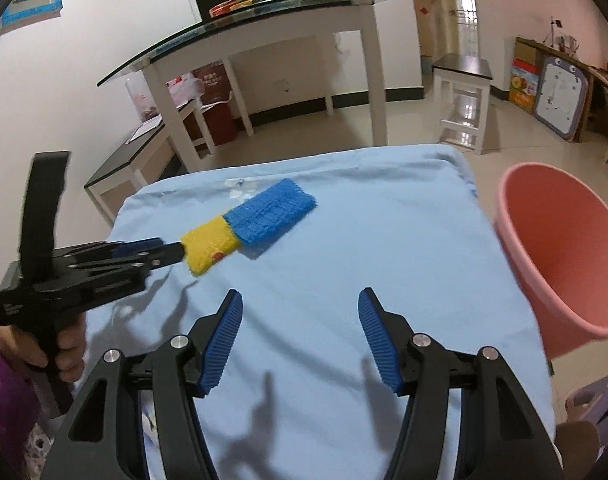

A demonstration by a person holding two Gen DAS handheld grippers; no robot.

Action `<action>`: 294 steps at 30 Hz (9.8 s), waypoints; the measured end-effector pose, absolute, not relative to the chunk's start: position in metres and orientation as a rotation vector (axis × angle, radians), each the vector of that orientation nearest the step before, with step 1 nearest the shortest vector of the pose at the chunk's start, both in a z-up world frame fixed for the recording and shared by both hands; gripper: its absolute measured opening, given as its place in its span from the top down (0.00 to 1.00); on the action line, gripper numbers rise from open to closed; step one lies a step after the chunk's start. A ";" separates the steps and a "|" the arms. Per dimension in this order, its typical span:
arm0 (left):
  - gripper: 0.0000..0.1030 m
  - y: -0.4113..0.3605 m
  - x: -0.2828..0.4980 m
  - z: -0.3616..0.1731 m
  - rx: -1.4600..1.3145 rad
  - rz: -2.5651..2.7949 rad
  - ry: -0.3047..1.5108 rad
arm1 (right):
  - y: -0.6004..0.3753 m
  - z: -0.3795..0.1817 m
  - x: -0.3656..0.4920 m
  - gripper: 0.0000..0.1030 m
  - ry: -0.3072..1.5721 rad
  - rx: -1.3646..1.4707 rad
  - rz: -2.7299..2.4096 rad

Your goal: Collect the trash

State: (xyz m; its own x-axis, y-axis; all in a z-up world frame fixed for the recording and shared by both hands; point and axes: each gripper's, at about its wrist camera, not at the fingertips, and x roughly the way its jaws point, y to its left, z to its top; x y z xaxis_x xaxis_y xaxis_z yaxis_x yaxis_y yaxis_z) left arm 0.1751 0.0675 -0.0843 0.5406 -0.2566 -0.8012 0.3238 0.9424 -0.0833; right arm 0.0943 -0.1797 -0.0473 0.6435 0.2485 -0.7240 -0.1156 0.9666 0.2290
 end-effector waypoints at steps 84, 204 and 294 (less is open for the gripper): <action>0.93 -0.091 0.067 0.000 -0.088 -0.490 0.692 | -0.383 -0.011 0.016 0.98 0.669 0.380 -0.005; 0.63 -0.161 0.075 -0.008 -0.070 -0.600 0.698 | -0.392 -0.001 -0.008 0.34 0.610 0.352 -0.123; 0.63 -0.083 0.039 -0.012 -0.022 -0.381 0.635 | -0.284 0.001 -0.029 0.31 0.595 0.214 -0.031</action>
State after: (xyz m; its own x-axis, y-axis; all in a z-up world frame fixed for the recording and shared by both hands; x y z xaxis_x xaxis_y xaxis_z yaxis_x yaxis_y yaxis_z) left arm 0.0393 -0.0826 -0.0123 0.7383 -0.3538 -0.5742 0.3402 0.9305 -0.1358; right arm -0.0294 -0.2844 0.0008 0.8286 0.0323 -0.5590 0.0908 0.9774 0.1910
